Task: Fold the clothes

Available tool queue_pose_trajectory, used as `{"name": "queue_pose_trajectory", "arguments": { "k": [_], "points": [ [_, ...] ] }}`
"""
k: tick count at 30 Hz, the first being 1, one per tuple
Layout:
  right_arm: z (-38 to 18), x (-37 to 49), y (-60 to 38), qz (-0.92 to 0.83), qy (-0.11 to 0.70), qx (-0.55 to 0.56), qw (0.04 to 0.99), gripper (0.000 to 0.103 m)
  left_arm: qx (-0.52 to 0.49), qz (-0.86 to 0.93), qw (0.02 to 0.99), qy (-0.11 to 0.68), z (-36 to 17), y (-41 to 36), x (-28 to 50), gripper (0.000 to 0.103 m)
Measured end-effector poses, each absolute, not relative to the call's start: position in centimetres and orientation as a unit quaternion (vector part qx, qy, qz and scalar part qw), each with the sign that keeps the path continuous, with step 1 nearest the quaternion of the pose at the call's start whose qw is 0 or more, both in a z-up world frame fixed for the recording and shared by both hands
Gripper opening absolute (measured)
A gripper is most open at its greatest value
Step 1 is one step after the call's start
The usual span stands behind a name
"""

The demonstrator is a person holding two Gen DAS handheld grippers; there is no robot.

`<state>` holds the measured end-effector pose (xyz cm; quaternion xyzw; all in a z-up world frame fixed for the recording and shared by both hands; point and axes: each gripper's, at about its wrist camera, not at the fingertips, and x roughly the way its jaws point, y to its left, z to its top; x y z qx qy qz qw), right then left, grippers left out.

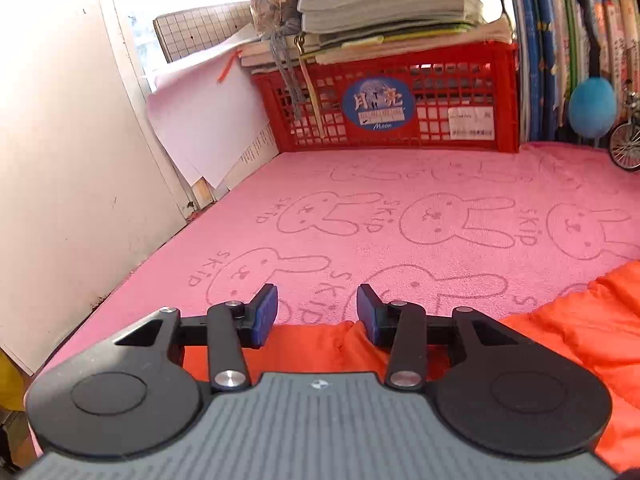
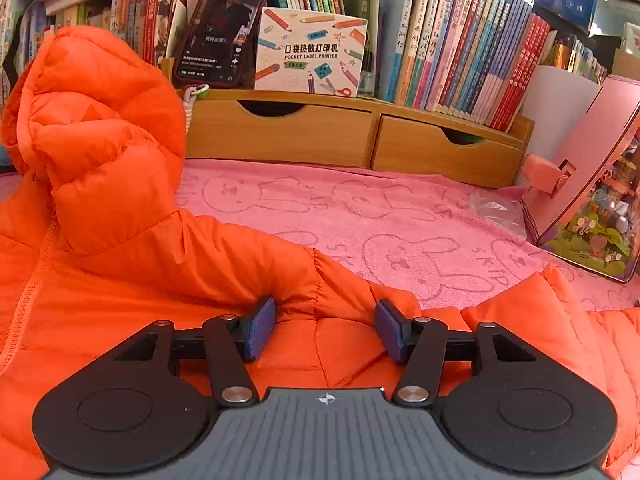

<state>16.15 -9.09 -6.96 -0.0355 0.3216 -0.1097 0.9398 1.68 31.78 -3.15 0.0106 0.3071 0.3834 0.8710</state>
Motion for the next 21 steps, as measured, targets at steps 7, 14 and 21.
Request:
{"name": "queue_pose_trajectory", "arguments": {
  "k": [7,14,21],
  "points": [
    [-7.0,16.1,-8.4,-0.126,0.319,-0.062,0.937,0.066,-0.014,0.215,0.94,0.265,-1.3,23.9,-2.5,0.046],
    [-7.1,15.9,-8.3,-0.139,0.319,-0.067,0.935,0.078,0.01,0.229,0.916,0.33,-4.3,23.7,0.3,0.053],
    [-6.7,14.6,-10.7,-0.107,0.312,0.032,0.943,0.081,0.06,0.341,0.875,0.339,-4.9,29.2,-0.3,0.055]
  ]
}}
